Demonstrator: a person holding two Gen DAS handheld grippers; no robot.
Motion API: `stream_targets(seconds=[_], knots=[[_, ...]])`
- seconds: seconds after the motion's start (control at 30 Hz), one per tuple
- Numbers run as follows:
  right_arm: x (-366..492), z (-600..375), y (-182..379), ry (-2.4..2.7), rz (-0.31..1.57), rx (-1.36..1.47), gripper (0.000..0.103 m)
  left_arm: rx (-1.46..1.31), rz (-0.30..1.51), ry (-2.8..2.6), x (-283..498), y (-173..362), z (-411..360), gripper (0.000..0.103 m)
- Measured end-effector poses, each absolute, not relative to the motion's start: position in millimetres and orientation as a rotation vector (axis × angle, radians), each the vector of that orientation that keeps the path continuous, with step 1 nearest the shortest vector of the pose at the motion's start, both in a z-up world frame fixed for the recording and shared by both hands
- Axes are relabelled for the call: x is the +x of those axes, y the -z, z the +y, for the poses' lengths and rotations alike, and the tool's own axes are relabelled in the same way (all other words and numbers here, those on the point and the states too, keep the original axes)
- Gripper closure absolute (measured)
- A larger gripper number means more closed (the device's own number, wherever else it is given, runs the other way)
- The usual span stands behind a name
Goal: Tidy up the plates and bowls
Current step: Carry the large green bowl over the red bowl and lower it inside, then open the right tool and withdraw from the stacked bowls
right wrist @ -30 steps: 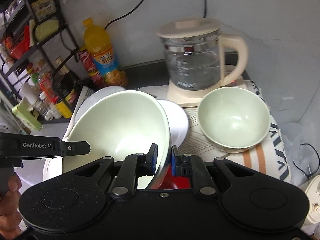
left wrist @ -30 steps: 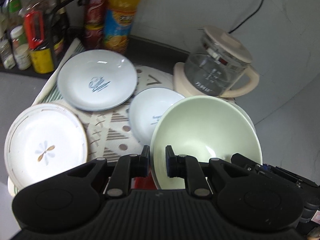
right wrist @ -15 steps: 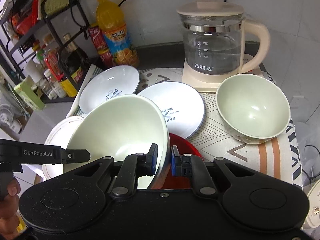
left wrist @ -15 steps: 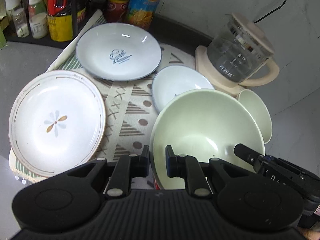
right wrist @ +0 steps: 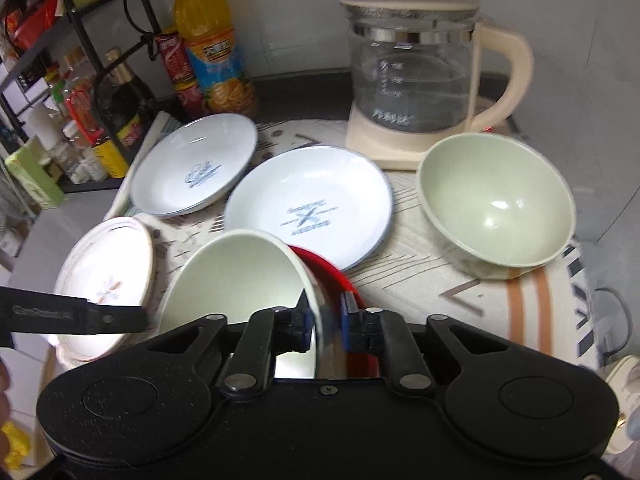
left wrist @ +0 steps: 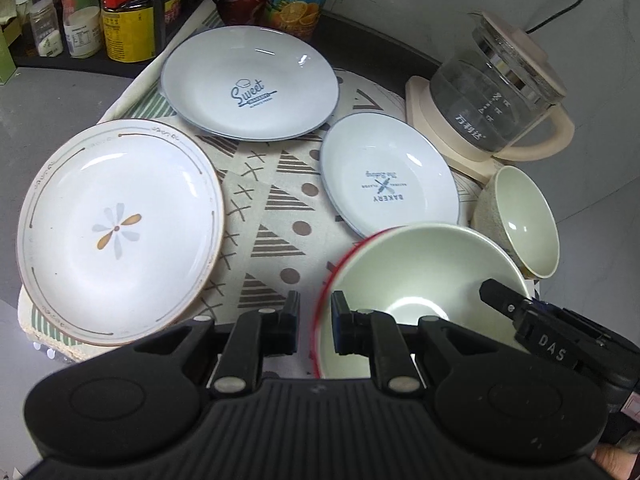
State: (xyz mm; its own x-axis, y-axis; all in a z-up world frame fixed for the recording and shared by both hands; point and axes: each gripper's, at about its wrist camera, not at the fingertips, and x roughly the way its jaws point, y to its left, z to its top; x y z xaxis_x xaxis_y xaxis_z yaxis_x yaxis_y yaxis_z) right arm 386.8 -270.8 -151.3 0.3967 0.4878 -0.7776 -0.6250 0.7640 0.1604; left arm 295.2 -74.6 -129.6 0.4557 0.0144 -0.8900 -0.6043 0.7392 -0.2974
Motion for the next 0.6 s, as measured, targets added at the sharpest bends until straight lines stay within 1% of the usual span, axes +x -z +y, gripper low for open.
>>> stream_targets(seconds=[0.3, 0.43, 0.5, 0.57, 0.6], knots=[[394.5, -274.8, 158.2, -0.684, 0.954, -0.143, 0.089, -0.649, 1.021, -0.447, 287.1, 122.3, -68.6, 0.088], [395.9, -272.4, 159.0, -0.686, 0.963, -0.146, 0.089, -0.658, 1.035, -0.455, 285.5, 124.4, -67.6, 0.086], [398.4, -273.0, 159.1, -0.683, 0.983, -0.135, 0.084, -0.653, 1.039, -0.452, 285.7, 124.0, -68.1, 0.085], [397.9, -274.5, 156.1, -0.678, 0.976, -0.131, 0.072, -0.651, 1.046, -0.451, 286.6, 124.0, -68.1, 0.083], [396.9, -275.7, 153.8, -0.688, 0.969, -0.127, 0.071, -0.651, 1.05, -0.451, 287.4, 124.1, -68.1, 0.082]])
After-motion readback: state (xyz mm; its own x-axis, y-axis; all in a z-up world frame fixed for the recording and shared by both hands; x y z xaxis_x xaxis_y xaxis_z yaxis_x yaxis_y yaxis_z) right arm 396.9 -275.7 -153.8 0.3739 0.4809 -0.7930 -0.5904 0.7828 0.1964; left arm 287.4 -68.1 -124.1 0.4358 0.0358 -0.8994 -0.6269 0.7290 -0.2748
